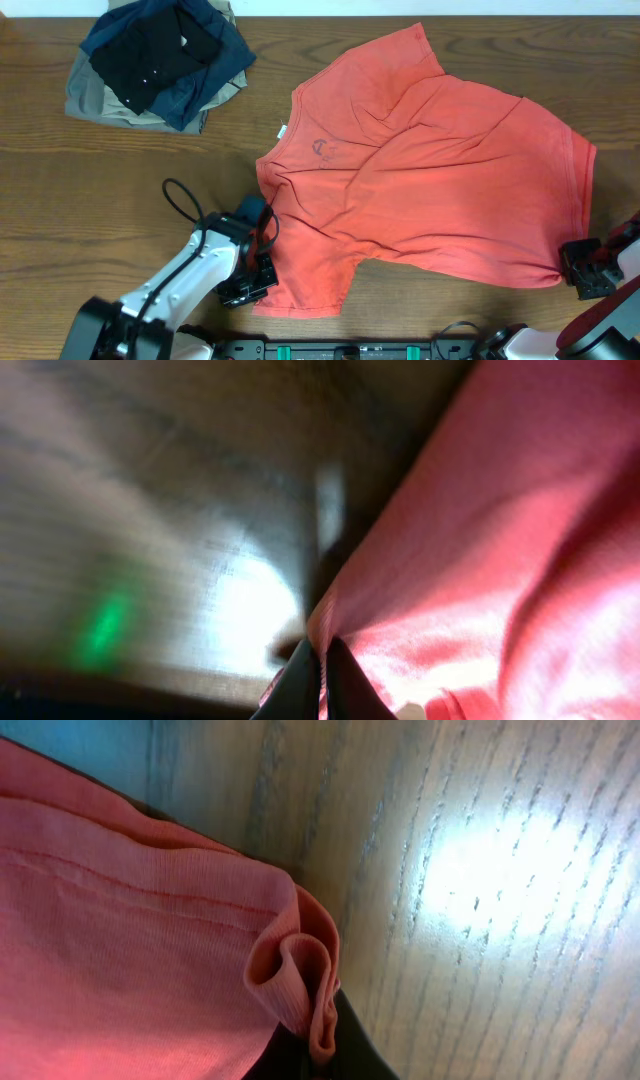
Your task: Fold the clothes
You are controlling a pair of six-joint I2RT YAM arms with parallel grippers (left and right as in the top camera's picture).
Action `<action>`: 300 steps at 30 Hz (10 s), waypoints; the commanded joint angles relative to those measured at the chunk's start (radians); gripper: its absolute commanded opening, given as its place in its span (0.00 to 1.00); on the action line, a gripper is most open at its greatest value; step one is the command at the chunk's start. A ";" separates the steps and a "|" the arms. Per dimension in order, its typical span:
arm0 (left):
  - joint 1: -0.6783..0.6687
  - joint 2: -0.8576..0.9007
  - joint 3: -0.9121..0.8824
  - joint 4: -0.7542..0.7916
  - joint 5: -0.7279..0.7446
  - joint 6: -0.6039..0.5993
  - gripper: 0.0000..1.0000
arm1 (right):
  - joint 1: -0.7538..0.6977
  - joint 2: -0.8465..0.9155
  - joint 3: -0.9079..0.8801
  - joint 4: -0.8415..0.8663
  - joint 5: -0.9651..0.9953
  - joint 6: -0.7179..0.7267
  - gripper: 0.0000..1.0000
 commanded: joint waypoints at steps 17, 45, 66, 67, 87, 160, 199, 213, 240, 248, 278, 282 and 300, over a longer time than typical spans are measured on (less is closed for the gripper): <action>0.003 -0.799 0.073 0.049 -0.006 0.084 0.06 | -0.018 -0.034 0.108 -0.203 -0.012 -0.026 0.02; 0.003 -0.914 0.371 -0.053 -0.309 0.164 0.06 | -0.014 -0.034 0.183 -0.172 -0.072 -0.026 0.01; 0.003 -0.053 0.286 -0.232 -0.102 0.164 0.73 | -0.008 -0.034 0.183 -0.172 -0.101 -0.060 0.02; 0.003 -0.024 0.285 -0.234 -0.102 0.164 0.70 | -0.008 -0.034 0.183 -0.171 -0.101 -0.060 0.02; -0.047 0.112 0.087 0.003 0.014 0.107 0.68 | -0.008 -0.034 0.183 -0.167 -0.101 -0.064 0.02; -0.171 -0.290 0.337 0.227 -0.619 0.060 0.06 | -0.008 -0.034 0.183 -0.163 -0.153 -0.065 0.01; -0.075 0.259 0.337 0.966 -0.780 0.123 0.06 | 0.174 -0.032 0.179 0.225 -0.068 -0.055 0.01; -0.074 0.422 0.337 1.102 -0.780 0.124 0.24 | 0.183 -0.016 0.179 0.270 0.045 -0.017 0.22; -0.075 0.220 0.339 0.573 -0.124 0.245 0.88 | 0.309 -0.014 0.311 -0.096 -0.302 -0.291 0.82; -0.075 0.355 0.339 0.569 -0.126 0.206 0.78 | 0.347 -0.014 0.296 -0.128 -0.228 -0.238 0.66; -0.072 0.366 0.339 0.209 -0.343 -0.117 0.25 | 0.347 -0.014 0.295 -0.187 -0.223 -0.266 0.66; -0.068 0.343 0.339 0.079 -0.406 -0.215 0.19 | 0.347 -0.014 0.295 -0.207 -0.200 -0.269 0.67; -0.068 0.072 0.339 0.232 -0.239 0.038 0.44 | 0.367 -0.014 0.295 -0.228 -0.198 -0.276 0.73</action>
